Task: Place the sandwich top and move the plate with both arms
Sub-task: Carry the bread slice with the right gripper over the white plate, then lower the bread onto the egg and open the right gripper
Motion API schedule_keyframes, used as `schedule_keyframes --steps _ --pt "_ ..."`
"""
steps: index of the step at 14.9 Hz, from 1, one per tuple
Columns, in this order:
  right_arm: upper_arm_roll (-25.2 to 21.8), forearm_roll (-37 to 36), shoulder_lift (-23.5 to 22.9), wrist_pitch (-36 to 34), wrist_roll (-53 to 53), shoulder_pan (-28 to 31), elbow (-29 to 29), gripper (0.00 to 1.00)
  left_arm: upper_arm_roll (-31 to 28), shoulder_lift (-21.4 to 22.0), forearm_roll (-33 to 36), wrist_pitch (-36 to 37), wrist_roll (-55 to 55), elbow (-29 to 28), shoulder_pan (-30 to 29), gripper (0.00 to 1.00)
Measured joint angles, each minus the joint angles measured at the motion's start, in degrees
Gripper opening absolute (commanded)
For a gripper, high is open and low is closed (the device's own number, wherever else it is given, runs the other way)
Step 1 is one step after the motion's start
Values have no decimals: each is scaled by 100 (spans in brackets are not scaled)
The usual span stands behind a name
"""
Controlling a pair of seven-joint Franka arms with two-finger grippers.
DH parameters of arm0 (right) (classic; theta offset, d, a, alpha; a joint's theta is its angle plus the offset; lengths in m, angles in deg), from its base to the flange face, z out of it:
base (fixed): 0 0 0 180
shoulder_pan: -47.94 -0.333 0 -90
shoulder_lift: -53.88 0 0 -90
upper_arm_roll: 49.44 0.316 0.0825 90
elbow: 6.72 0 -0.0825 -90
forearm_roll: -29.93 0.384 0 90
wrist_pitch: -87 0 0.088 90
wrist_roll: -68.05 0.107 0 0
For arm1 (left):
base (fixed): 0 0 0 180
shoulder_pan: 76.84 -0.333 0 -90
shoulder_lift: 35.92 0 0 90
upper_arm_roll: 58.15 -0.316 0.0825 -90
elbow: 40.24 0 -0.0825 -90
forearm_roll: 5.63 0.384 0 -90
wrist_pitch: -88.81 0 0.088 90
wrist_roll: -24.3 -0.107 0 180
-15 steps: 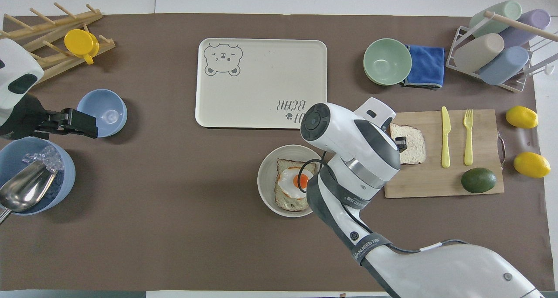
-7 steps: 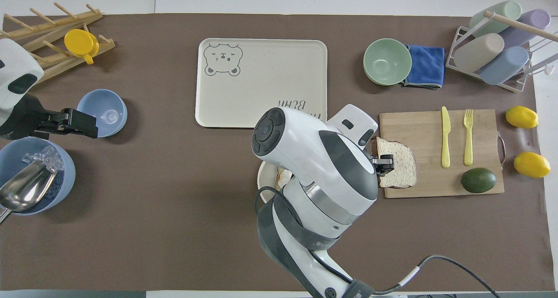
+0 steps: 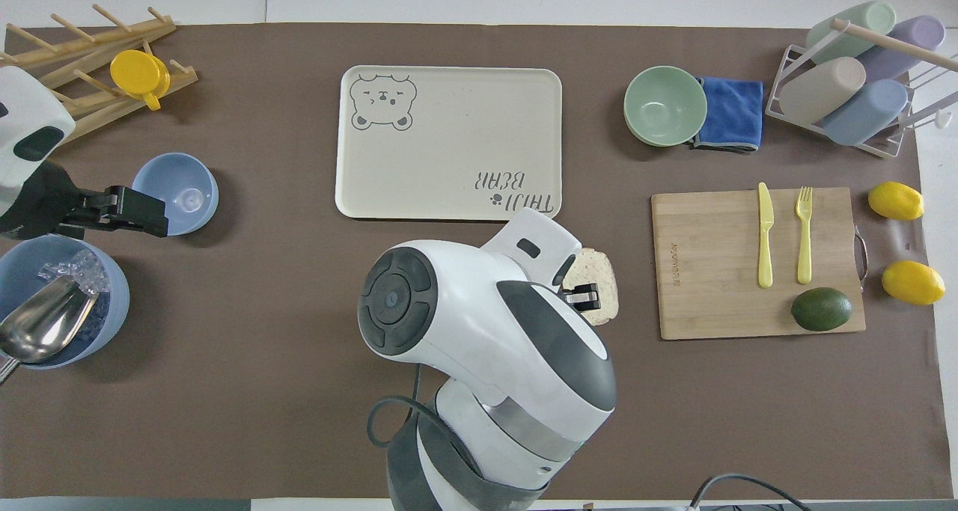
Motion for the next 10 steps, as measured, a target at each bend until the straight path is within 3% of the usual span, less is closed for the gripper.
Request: schedule_keyframes --steps 5,10 --pt "4 342 -157 1095 97 -15 -463 0 -2 0 0 0 8 0 -2 100" --pt "8 350 -200 1385 439 -190 -954 0 -15 0 0 0 17 0 -66 100"
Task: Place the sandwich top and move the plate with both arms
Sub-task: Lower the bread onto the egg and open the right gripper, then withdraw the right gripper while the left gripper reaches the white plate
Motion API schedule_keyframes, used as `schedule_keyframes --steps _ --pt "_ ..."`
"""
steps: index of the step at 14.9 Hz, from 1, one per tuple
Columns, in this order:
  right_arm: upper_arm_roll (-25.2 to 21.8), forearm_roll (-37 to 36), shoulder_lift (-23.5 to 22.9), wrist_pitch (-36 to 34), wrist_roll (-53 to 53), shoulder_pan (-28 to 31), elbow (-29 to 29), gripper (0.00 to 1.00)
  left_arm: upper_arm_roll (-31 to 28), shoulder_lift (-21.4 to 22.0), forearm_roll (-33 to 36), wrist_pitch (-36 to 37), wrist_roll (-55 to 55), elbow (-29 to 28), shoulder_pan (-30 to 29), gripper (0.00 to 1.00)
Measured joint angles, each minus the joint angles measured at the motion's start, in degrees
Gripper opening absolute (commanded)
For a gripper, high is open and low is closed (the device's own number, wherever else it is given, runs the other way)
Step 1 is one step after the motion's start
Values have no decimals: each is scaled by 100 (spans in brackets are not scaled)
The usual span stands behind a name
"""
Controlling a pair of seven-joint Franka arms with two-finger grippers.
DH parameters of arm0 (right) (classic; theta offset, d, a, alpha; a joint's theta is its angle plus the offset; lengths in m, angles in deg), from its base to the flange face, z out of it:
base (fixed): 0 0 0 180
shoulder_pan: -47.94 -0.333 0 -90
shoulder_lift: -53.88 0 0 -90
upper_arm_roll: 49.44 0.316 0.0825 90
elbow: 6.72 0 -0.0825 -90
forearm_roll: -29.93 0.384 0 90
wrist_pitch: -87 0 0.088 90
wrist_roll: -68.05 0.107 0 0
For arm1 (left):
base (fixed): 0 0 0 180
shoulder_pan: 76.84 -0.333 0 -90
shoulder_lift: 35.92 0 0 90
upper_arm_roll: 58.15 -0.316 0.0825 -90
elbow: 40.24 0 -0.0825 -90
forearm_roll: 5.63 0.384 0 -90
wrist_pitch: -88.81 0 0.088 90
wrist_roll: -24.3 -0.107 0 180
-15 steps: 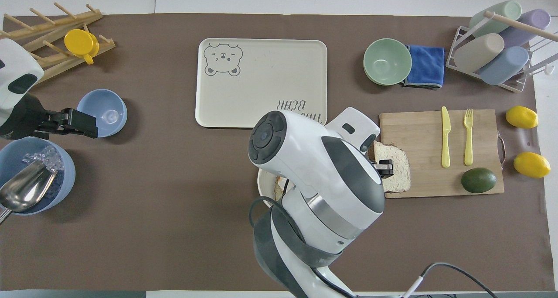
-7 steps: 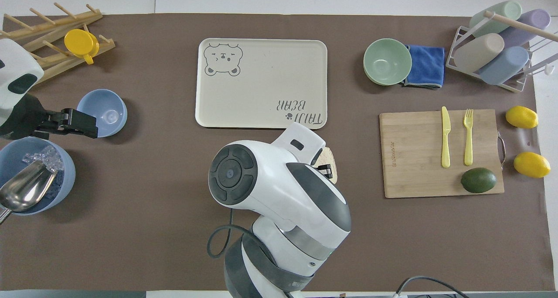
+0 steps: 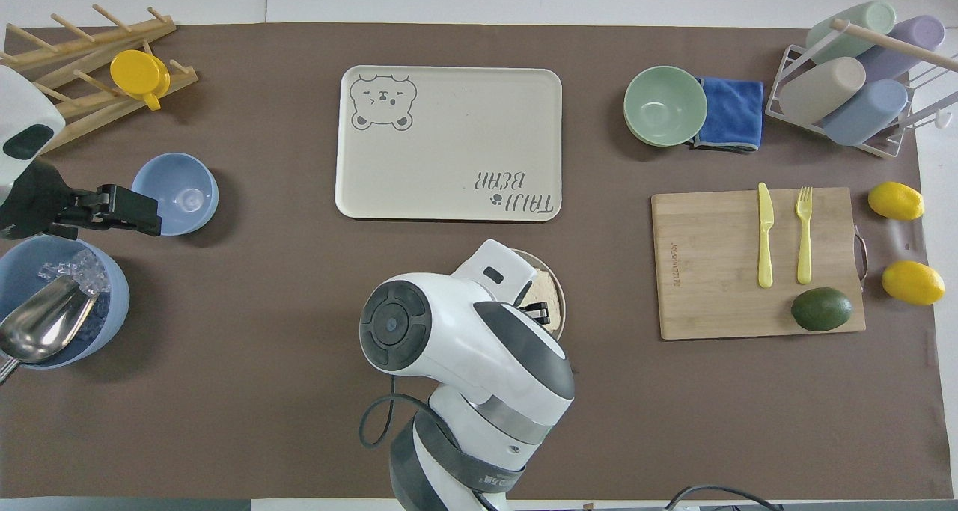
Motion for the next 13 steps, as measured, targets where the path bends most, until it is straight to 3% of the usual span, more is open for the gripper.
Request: schedule_keyframes --steps 7,8,12,13 --pt "-4 376 46 561 3 -1 -316 0 0 2 0 -83 0 -51 0 100" --pt "-4 488 55 664 3 -1 -355 8 0 3 0 -106 0 -66 0 100" --pt "-6 699 67 840 5 0 -422 100 -14 71 -108 -419 20 -318 -33 100" --pt "-7 746 72 866 6 0 -421 100 -14 96 -155 -498 20 -405 -68 100"
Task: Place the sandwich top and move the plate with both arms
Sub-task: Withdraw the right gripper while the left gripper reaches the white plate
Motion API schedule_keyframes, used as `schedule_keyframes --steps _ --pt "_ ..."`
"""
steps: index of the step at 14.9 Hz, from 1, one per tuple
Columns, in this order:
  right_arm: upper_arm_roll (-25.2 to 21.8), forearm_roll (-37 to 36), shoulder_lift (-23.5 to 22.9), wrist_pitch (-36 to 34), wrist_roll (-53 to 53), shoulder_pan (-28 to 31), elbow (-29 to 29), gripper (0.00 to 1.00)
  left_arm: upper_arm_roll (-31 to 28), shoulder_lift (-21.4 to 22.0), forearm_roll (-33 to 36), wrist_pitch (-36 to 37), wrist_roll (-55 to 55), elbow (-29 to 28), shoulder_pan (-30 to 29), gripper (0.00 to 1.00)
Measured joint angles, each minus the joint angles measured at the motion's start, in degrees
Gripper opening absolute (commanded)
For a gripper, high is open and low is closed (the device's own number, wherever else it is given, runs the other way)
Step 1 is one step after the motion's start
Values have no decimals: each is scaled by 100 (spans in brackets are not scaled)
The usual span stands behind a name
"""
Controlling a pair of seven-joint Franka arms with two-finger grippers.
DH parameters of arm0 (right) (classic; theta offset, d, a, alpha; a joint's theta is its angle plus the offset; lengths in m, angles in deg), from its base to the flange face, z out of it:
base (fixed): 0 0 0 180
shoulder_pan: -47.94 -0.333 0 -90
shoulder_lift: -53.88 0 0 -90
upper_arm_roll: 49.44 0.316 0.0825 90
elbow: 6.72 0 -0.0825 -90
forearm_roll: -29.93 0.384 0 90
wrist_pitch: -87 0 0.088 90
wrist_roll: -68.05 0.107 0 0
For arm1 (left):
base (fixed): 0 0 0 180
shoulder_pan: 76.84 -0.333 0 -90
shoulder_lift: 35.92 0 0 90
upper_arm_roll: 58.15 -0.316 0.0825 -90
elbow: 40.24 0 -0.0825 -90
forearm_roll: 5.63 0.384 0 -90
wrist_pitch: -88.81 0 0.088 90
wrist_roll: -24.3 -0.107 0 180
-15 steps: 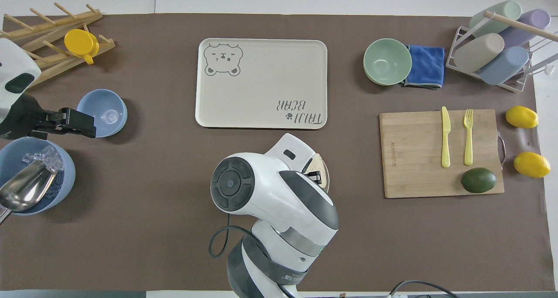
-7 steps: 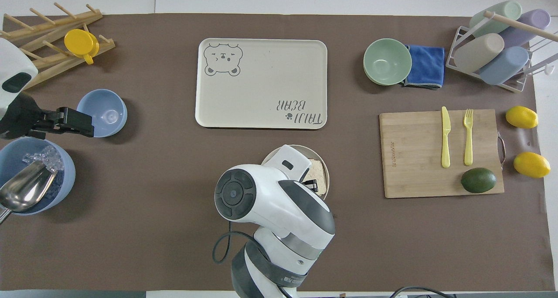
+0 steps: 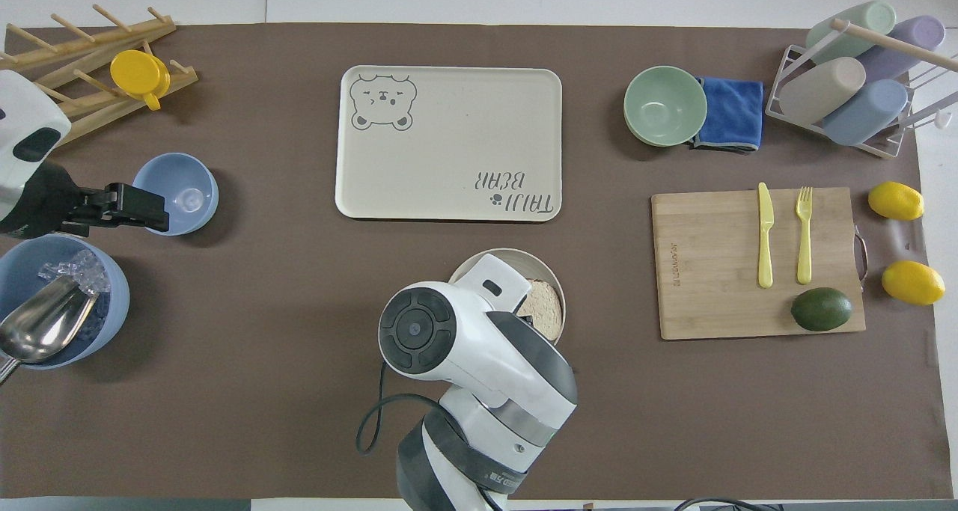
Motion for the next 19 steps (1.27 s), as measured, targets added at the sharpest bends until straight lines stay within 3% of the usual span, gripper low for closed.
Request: schedule_keyframes --steps 6,9,12,16,19 --pt "-36 234 138 -165 15 191 536 100 29 64 -107 -198 3 -194 -41 100" --pt "-64 242 403 -789 -171 972 1165 100 58 64 -312 -437 52 -361 -26 100" --pt "-89 436 699 -1130 -838 1865 1382 100 116 62 -519 -947 361 -739 226 100" --pt "-125 699 973 -1919 -2082 3156 1710 100 161 10 -662 -1997 1112 -1539 1131 100" --pt "-141 701 1007 -2378 -2548 3650 1847 100 181 -195 -770 -2786 1592 -2101 1824 100"
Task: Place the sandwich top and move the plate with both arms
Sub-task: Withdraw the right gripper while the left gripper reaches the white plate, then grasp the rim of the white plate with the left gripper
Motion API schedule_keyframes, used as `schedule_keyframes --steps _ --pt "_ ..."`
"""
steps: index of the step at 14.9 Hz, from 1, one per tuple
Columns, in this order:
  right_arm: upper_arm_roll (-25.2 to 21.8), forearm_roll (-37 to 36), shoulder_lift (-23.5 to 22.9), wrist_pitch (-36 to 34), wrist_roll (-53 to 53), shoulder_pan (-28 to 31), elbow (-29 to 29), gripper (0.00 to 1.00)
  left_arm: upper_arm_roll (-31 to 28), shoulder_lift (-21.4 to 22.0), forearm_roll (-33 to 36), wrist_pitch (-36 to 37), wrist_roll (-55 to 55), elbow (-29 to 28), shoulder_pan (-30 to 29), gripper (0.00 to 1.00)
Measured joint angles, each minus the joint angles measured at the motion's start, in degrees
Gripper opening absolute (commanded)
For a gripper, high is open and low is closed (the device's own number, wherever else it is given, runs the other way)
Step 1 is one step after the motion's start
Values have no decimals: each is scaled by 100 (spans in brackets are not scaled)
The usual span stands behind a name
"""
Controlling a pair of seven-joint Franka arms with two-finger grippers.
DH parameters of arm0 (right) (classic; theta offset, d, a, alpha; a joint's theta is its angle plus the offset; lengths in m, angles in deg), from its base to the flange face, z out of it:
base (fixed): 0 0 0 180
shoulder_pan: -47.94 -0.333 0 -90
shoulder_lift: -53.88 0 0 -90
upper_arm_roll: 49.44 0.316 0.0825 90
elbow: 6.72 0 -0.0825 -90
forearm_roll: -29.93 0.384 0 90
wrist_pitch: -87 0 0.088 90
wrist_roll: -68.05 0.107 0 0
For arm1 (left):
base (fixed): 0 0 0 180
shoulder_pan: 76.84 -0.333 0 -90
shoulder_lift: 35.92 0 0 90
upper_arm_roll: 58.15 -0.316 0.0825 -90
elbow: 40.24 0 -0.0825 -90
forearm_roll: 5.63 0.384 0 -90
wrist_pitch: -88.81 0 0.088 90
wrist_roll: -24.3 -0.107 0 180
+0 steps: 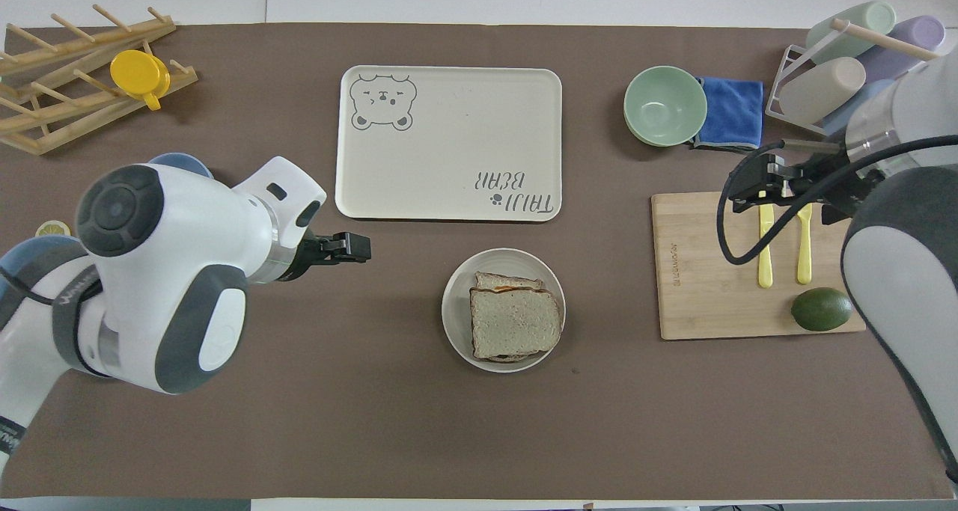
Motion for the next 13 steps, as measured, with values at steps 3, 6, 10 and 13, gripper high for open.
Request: schedule_keyframes --steps 3,6,10,13 --pt "-2 -74 1 -140 -256 282 34 100 8 -318 -17 -708 303 -298 564 100" --pt "-1 -79 2 -147 -320 361 3 100 9 -525 -25 -1119 412 -474 868 98" --pt "0 -79 40 -197 -320 377 -124 100 9 -850 -341 -1477 440 -566 1172 90" --pt "2 -79 109 -201 -381 412 -249 100 8 -933 -509 -1513 452 -630 1209 86"
